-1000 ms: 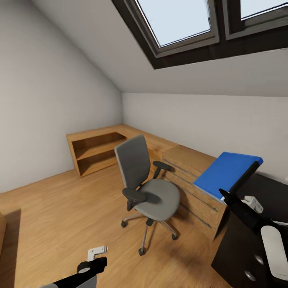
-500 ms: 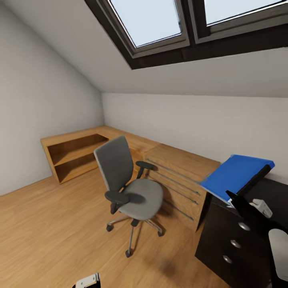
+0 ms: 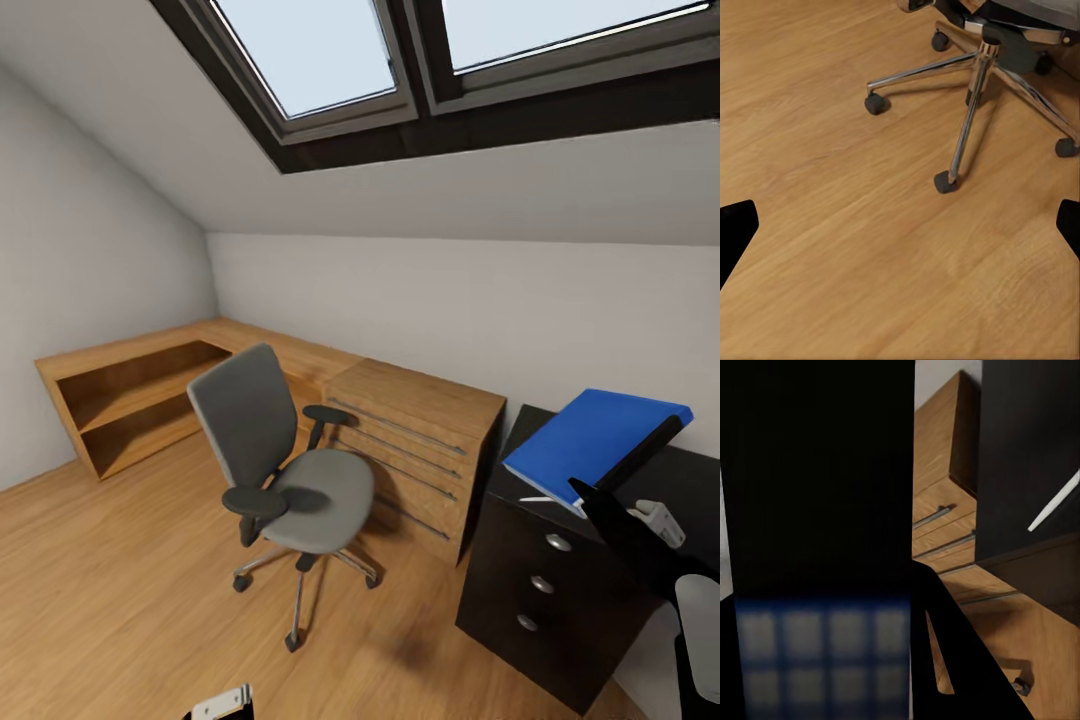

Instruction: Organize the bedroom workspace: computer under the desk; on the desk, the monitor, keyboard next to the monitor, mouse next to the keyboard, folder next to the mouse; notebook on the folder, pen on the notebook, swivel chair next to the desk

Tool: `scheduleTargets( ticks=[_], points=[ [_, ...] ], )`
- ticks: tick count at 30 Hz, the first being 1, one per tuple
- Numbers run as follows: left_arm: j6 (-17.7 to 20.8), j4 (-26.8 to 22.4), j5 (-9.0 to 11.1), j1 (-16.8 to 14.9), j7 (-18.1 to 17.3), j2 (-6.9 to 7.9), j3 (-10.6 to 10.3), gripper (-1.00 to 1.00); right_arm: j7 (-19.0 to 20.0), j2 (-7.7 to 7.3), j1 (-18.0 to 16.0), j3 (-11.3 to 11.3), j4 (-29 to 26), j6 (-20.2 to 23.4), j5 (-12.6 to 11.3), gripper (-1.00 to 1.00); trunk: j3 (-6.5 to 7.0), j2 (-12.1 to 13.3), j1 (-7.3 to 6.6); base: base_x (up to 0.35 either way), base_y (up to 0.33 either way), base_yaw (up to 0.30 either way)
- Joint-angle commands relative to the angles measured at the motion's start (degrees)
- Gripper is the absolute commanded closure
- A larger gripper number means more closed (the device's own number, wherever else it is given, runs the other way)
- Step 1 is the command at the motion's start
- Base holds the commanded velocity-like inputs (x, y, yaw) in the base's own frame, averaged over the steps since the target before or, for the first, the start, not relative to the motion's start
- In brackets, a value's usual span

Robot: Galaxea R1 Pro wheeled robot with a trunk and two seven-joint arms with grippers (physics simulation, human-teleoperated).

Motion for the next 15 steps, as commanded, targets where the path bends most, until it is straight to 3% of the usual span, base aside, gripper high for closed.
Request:
scheduleTargets(
  ticks=[1, 15],
  points=[
    [-0.2, -0.2, 0.1, -0.1, 0.6, -0.08, -0.5, -1.00, -0.2, 0.06, -0.1, -0.1, -0.1, 0.3, -0.4, 1.00, 0.12, 0.4, -0.22, 0.000, 0.000, -0.045],
    [-0.2, -0.2, 0.2, -0.1, 0.8, -0.66, -0.4, -1.00, -0.2, 0.25, -0.1, 0.1, 0.0, 0.2, -0.4, 1.00, 2.52, 6.0, -3.30, 0.000, 0.000, -0.029]
  ],
)
